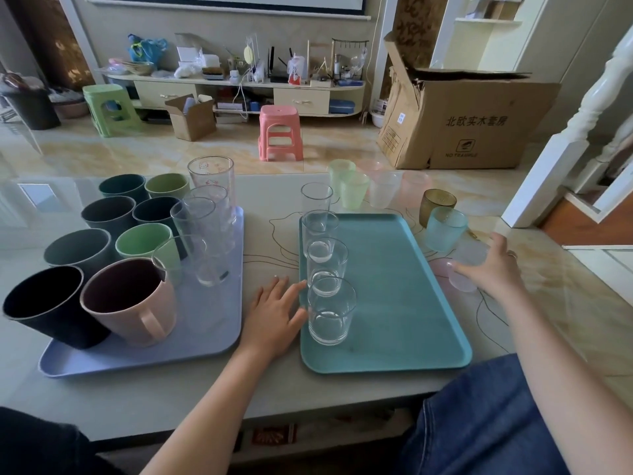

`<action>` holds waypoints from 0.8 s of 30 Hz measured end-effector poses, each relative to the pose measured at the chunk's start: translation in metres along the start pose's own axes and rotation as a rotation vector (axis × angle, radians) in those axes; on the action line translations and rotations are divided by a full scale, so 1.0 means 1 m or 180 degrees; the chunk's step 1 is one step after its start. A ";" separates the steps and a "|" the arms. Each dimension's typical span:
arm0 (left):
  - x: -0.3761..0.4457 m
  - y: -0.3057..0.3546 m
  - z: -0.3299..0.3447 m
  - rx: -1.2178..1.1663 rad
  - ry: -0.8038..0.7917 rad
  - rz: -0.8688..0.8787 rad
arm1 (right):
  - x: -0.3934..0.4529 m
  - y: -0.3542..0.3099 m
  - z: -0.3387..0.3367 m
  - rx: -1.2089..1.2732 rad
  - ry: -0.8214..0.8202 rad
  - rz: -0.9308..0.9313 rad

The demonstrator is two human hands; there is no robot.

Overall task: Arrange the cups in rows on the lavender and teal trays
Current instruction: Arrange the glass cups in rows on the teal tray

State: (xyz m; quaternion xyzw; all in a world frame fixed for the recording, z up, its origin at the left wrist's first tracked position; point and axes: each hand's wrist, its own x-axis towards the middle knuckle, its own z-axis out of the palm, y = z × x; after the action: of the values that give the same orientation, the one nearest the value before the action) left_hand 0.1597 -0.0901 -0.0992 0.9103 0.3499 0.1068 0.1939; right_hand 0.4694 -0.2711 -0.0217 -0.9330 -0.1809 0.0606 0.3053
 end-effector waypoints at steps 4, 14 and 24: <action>0.000 0.001 -0.001 -0.0008 -0.0034 0.0006 | -0.007 -0.009 0.004 0.0257 0.0294 -0.0290; 0.032 0.011 -0.004 -0.0204 0.0300 -0.0365 | -0.012 -0.086 0.050 0.0895 -0.0242 -0.1812; 0.072 0.003 0.008 -0.0039 0.0311 -0.0814 | 0.062 -0.150 0.112 0.0815 -0.0675 -0.1755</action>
State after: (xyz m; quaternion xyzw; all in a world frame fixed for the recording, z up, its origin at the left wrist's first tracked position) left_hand 0.2169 -0.0452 -0.1007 0.8508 0.4713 0.1276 0.1942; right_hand 0.4569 -0.0737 -0.0234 -0.7913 -0.4486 0.0948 0.4045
